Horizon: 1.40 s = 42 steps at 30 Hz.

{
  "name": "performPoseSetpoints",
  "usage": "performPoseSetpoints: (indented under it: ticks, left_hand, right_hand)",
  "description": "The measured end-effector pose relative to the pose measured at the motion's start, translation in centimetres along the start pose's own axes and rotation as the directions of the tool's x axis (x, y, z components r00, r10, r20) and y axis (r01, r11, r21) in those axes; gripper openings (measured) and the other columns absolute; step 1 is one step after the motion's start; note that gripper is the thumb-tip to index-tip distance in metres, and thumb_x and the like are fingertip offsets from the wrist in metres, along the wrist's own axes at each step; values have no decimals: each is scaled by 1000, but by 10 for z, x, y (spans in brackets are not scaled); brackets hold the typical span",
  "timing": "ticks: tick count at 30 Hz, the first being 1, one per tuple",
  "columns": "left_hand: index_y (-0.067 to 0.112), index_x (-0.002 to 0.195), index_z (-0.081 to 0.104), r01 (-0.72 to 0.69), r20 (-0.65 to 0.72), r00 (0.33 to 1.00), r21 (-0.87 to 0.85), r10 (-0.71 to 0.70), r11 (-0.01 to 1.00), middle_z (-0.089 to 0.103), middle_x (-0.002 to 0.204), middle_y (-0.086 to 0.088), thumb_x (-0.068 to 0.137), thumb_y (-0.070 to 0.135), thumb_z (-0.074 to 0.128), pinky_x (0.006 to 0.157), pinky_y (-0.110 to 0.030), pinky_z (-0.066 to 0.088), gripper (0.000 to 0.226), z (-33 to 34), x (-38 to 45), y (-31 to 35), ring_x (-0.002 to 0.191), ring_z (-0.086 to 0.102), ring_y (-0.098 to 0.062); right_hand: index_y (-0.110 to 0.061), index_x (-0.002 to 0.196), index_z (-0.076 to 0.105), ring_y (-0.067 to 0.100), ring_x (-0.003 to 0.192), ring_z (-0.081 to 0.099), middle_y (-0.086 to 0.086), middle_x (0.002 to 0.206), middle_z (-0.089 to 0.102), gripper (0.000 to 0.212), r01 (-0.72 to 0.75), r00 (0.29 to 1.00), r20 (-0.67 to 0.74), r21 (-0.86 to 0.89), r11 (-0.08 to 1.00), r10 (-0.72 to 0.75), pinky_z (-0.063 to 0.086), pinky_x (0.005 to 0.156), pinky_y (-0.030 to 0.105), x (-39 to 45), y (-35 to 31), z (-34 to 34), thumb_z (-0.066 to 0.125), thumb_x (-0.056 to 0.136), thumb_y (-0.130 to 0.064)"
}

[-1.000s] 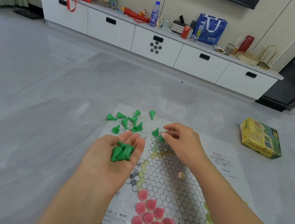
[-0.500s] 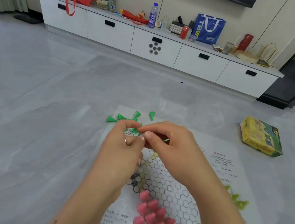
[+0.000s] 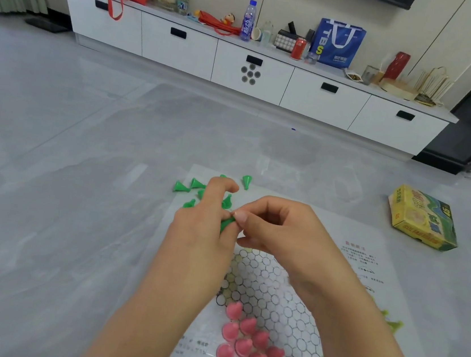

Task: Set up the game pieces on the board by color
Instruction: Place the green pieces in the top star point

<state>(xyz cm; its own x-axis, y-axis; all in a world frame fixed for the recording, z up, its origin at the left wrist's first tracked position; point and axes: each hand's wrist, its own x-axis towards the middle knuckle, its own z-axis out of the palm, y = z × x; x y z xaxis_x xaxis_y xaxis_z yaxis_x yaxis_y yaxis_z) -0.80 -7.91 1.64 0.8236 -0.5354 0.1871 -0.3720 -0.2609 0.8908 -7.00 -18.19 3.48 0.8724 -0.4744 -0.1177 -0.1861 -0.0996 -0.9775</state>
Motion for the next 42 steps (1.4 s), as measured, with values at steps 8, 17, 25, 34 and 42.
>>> performPoseSetpoints:
  ticks: [8, 17, 25, 34, 42]
  left_hand:
    - [13, 74, 53, 360, -8, 854, -711, -520, 603, 59, 67, -5, 87, 4, 47, 32, -15, 26, 17, -9, 13, 0, 38, 37, -10]
    - [4, 70, 49, 420, 394, 601, -896, -696, -145, 48, 66, -8, 84, 2, 39, 41, -15, 42, 17, -15, 12, -13, 54, 42, -14]
    - [-2, 90, 54, 485, 492, 569, -848, -659, -213, 52, 91, -18, 87, 0, 43, 74, -42, 52, 11, -11, 9, -5, 79, 56, -25]
    - [-3, 99, 54, 544, 492, 605, -829, -625, -127, 54, 89, -17, 85, -9, 40, 73, -37, 51, 20, -6, 10, -8, 84, 59, -27]
    - [-4, 93, 54, 544, 505, 620, -828, -600, -135, 56, 88, -18, 84, -10, 35, 67, -33, 49, 23, -7, 9, -7, 78, 58, -27]
  right_hand:
    - [-23, 82, 68, 3, 66, 64, -10, 78, 67, 6, -22, 905, -423, -165, 986, -50, 56, 74, 33, 17, -2, -43, 63, 85, -21]
    - [-23, 79, 67, 15, 66, 62, -7, 77, 64, 8, -177, 938, -345, -424, 888, 23, 50, 60, 22, 43, 38, -20, 63, 85, -21]
    - [-24, 77, 64, 20, 66, 64, -7, 72, 60, 10, -146, 935, -353, -498, 855, -46, 45, 54, 22, 47, 47, -17, 61, 86, -21]
    - [-22, 84, 67, 20, 63, 64, -3, 77, 63, 7, -128, 926, -364, -553, 823, -101, 52, 64, 29, 50, 52, -15, 60, 86, -21]
    - [-21, 89, 66, 8, 59, 55, -6, 73, 58, 8, -128, 933, -345, -575, 808, -97, 42, 55, 18, 48, 52, -15, 58, 88, -24]
